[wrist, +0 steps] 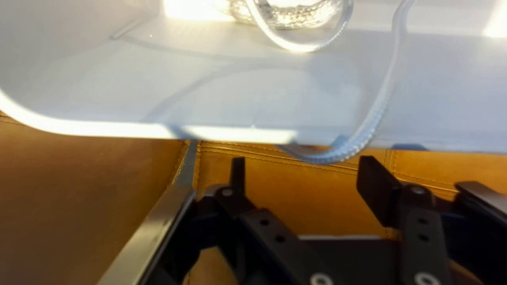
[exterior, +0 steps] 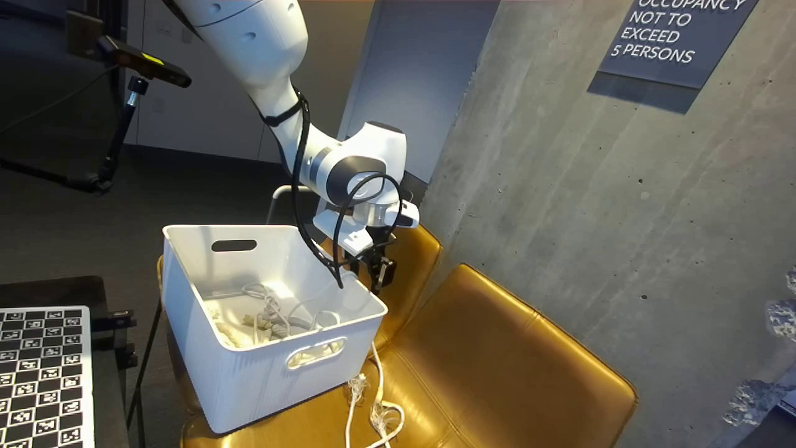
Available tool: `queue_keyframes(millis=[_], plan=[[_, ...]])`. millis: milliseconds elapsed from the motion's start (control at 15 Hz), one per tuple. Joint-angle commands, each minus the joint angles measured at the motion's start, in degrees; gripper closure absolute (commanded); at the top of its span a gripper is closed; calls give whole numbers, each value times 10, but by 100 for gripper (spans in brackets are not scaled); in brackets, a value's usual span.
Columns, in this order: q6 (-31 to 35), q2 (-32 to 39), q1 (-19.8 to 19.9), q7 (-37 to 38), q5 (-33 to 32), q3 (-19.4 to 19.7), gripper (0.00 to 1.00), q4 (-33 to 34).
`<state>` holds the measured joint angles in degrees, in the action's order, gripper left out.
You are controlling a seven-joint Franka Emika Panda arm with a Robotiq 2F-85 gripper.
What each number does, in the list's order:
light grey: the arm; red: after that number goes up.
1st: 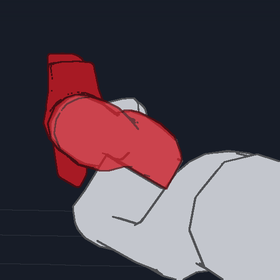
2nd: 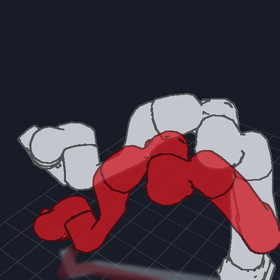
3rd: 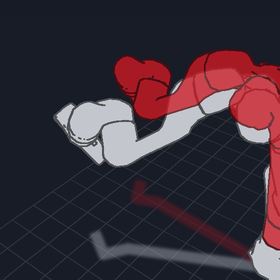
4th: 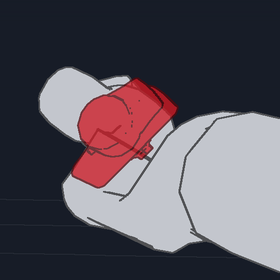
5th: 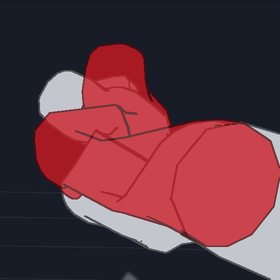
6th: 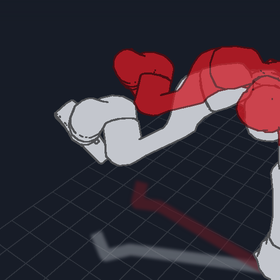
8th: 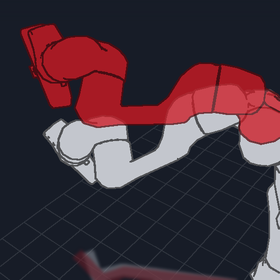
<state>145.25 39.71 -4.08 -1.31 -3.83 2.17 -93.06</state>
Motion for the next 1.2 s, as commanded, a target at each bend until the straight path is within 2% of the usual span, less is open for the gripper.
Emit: queue_keyframes(millis=[0, 267, 400, 933, 1000, 1133], plan=[[-15, -1, -17, 37, -23, 14, 58, 5], [-23, 1, -27, 60, -34, 23, 88, 9], [-27, -1, -28, 67, -35, 25, 100, 11], [-82, -60, -32, 78, -32, 20, 100, 21], [-88, -68, -32, 75, -34, 20, 79, 20], [-99, -79, -31, 74, -37, 19, 66, 15]])
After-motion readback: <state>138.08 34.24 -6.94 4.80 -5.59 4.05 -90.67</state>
